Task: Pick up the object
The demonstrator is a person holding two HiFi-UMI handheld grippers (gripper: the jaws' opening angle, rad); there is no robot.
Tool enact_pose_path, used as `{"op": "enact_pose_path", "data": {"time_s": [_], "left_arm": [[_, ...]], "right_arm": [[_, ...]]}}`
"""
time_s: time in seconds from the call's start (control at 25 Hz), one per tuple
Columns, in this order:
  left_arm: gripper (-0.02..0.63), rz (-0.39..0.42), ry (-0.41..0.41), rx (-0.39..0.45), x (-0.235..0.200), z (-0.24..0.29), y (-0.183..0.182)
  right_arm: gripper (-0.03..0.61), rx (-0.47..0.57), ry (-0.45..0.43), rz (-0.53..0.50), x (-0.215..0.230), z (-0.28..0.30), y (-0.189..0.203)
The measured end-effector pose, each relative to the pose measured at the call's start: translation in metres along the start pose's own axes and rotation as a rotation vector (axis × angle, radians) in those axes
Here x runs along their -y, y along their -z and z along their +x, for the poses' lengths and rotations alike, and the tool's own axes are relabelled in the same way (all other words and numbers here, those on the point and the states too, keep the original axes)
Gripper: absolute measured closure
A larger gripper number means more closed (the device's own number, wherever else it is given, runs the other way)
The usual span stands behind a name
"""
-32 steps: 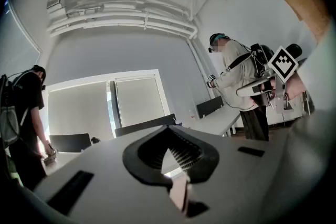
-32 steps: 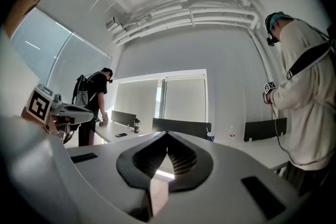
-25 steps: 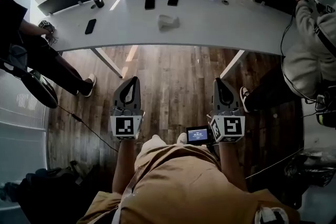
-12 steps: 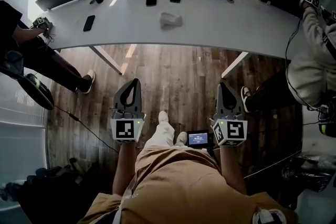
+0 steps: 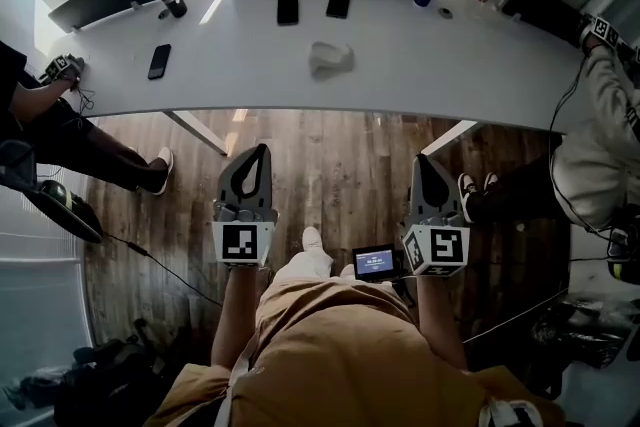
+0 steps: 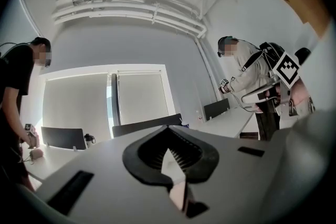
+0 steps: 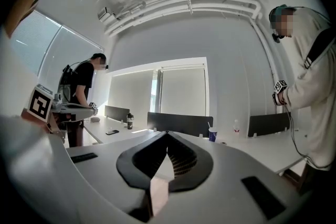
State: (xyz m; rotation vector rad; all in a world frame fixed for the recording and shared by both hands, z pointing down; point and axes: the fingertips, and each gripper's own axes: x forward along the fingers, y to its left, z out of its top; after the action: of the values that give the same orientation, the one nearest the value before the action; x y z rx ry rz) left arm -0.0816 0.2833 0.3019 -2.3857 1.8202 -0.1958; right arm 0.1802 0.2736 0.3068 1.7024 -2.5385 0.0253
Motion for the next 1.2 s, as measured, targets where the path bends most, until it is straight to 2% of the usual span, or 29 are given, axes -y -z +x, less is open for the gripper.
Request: {"op": "enact_pose_path", "data": {"time_s": [0.4, 0.72, 0.92, 1.2], "left_arm": [[0.607, -0.012, 0.076, 0.008, -0.039, 0.046, 0.015], [0.607, -0.034, 0.056, -0.005, -0.055, 0.080, 0.026], [0.607, -0.025, 0.013, -0.020, -0.068, 0.111, 0.030], [0.607, -0.003, -0.036, -0.033, -0.080, 0.161, 0.023]], "right_arm": [[0.569, -0.048, 0.037, 0.001, -0.019, 0.051, 0.008], [0.569, -0.059, 0.032, -0.006, -0.007, 0.092, 0.012], [0.569, -0.057, -0.029, -0.004, 0.001, 0.132, 0.015], [0.569, -0.013, -0.097, 0.006, 0.026, 0.193, 0.000]]}}
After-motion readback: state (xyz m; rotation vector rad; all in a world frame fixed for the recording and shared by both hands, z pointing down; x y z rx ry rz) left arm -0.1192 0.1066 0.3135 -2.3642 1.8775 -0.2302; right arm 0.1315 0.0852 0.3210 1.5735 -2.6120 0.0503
